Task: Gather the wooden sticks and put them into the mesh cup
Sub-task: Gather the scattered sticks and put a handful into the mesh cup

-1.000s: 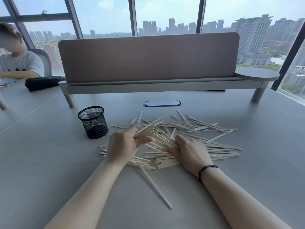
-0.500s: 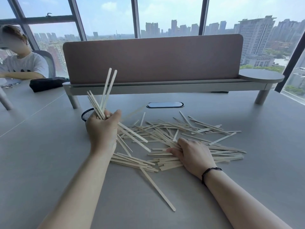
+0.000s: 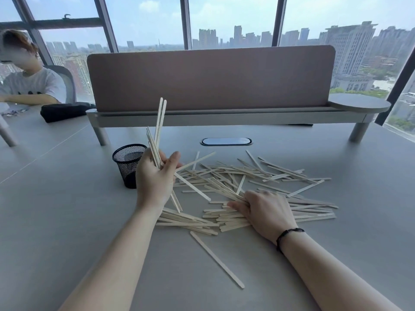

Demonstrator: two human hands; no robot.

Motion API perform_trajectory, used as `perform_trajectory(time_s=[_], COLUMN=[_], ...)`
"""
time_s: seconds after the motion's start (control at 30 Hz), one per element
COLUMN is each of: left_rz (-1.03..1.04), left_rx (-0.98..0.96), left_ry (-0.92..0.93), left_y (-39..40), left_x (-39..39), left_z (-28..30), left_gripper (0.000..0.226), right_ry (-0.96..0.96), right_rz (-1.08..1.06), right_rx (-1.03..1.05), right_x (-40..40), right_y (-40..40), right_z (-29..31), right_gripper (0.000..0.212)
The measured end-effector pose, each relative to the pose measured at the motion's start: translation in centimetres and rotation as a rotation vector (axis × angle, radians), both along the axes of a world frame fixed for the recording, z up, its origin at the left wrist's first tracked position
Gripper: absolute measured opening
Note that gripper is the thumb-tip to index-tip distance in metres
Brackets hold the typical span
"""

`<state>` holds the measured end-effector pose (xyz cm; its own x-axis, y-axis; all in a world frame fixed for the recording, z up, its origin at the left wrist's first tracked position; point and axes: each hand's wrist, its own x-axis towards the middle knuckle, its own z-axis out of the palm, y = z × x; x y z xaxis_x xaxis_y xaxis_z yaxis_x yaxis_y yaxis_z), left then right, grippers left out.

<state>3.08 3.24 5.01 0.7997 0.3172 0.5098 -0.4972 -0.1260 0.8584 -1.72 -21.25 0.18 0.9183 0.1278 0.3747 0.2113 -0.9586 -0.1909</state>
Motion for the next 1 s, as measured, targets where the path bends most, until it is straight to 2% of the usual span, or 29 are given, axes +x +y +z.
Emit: perform_trajectory(time_s=[0.2,0.37,0.47,0.67,0.83,1.0], left_rz=[0.067,-0.039,-0.081,-0.036,-0.135,-0.174], left_rx=[0.034,-0.026,-0.073,-0.081,-0.204,-0.174], left_ry=[0.028,0.077,0.08,0.043,0.086,0.1], left_y=[0.2,0.0,0.2,0.0,-0.2,-0.5], left_x=[-0.3,-0.2,0.0,0.1,-0.6,-1.2], left_z=[-0.6,-1.7,-1.9,-1.9,-1.1,-0.7], left_gripper=[0.036,0.04,0.037,0.027,0.031,0.045], right_ry=[-0.086,-0.22,-0.22,-0.182,-0.151,-0.084], right_rz=[-0.008,-0.018,-0.024,0.01,0.067,0.134], right_rx=[0.026,0.074,0.137,0.216,0.378,0.691], right_x=[0.2,0.1,-0.2,-1.0,-0.9,0.2], right_y=[-0.2,-0.6,-0.4,0.0,1.7,4.8], right_z=[-0.3,-0.4,-0.1,0.7,3.4,5.7], right_gripper=[0.07,0.074,0.081,0.077,0.067,0.054])
